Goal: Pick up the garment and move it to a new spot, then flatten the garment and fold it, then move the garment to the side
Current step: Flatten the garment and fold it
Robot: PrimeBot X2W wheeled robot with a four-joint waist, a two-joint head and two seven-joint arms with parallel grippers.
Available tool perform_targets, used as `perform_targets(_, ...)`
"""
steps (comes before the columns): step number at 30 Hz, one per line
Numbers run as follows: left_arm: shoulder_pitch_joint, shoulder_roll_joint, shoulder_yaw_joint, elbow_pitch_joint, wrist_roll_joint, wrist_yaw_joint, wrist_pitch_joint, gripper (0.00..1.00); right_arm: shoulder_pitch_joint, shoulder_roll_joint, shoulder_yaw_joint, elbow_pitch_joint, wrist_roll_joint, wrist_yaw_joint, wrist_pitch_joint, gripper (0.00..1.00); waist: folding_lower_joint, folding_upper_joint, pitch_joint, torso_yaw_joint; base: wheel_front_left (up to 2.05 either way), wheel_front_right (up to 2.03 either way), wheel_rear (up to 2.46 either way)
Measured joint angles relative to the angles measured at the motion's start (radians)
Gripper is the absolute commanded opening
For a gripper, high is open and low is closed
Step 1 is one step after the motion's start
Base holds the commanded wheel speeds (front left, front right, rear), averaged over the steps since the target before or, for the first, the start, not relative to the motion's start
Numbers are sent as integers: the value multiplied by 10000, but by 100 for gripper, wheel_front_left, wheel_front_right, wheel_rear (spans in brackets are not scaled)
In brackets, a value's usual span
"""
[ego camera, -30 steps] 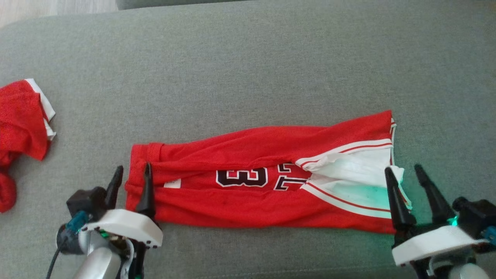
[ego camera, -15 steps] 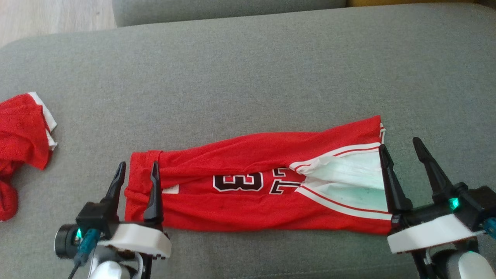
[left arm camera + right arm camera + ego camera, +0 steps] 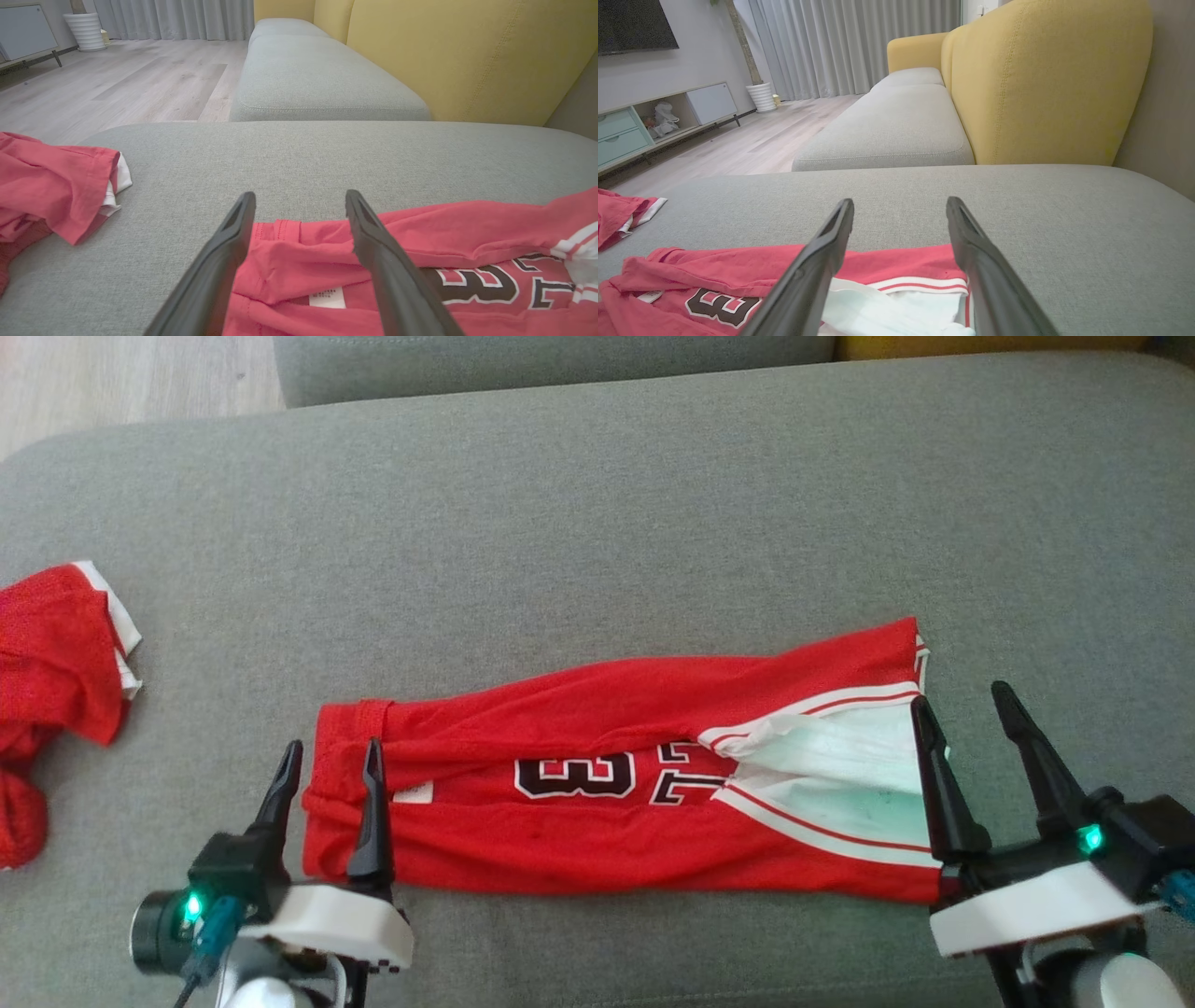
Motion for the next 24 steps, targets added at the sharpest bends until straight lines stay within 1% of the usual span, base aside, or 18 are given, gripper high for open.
perform_targets(6,-3,36,31,-4,0,2,-2,100,-3,94,-92,282,142,0,33,100,0,0,59,50,0,0,0)
perform_targets(9,-34,31,35,-15,-6,2,-6,100,-29,138,-280,706,215,0,29,100,0,0,144,140,0,0,0)
perform_targets(12,-122,0,33,-25,-19,0,-17,100,-142,242,-612,1509,374,0,-42,100,0,0,272,276,0,0,0)
perform_targets(13,-122,0,33,-25,-19,0,-17,100,-142,242,-612,1509,374,0,-42,100,0,0,272,276,0,0,0)
perform_targets(14,-244,-56,10,-35,-17,-4,-61,100,-353,242,-834,2297,389,0,-121,100,0,0,364,401,0,0,0)
perform_targets(15,-244,-56,10,-35,-17,-4,-61,100,-353,242,-834,2297,389,0,-121,100,0,0,364,401,0,0,0)
perform_targets(20,-776,-295,-82,-82,4,-104,-150,100,-1110,198,-1267,4203,376,0,-295,100,1,0,636,749,0,0,0)
perform_targets(24,-1130,-447,-150,-102,104,-207,-213,100,-1372,173,-1310,5327,395,0,-295,100,1,0,887,986,0,0,0)
